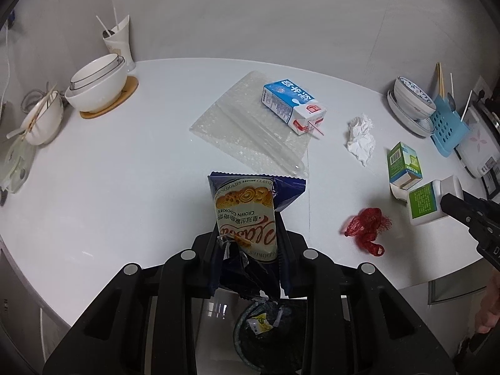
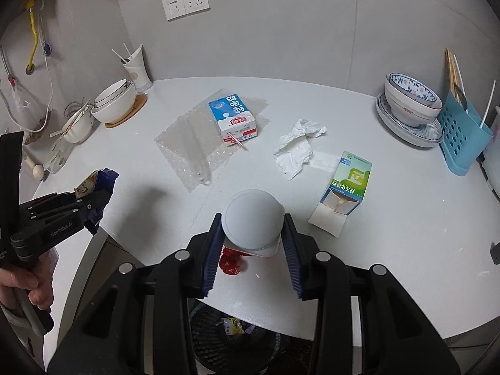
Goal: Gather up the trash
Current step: 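Carry the cookie packet toward the wastebasket with the left tool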
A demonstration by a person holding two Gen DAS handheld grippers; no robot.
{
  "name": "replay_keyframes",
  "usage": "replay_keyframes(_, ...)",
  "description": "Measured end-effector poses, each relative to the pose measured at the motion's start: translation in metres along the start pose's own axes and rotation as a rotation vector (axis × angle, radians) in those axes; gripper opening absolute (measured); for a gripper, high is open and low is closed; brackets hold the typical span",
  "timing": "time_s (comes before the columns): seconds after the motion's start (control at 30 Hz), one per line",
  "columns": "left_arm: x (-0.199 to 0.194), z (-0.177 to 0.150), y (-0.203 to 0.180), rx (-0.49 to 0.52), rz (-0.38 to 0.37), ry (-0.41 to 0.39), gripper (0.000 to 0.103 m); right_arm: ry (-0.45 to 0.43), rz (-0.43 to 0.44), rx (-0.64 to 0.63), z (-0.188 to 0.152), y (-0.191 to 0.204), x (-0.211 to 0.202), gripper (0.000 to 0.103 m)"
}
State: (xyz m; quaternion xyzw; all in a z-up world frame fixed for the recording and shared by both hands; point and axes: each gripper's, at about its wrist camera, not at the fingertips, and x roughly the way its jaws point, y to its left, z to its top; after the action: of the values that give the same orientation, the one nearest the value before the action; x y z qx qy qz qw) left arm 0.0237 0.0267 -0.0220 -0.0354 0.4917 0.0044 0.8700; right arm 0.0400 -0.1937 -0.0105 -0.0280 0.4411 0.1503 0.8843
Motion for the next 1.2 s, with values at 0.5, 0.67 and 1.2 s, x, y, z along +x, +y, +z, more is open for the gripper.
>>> replay_keyframes(0.5, -0.025, -0.036, -0.009, -0.016, -0.015, -0.011, 0.028, -0.019, 0.011, -0.011, -0.031, 0.013, -0.023, 0.035)
replay_keyframes(0.67, -0.032, -0.048, -0.008, -0.02, -0.022, -0.012, 0.028, -0.028, 0.016, -0.017, -0.04, 0.018, -0.032, 0.035)
replay_keyframes(1.2, -0.05, -0.091, -0.009, -0.032, -0.025, -0.003, 0.028, -0.016, 0.026, -0.039, -0.072, 0.022, -0.045, 0.035)
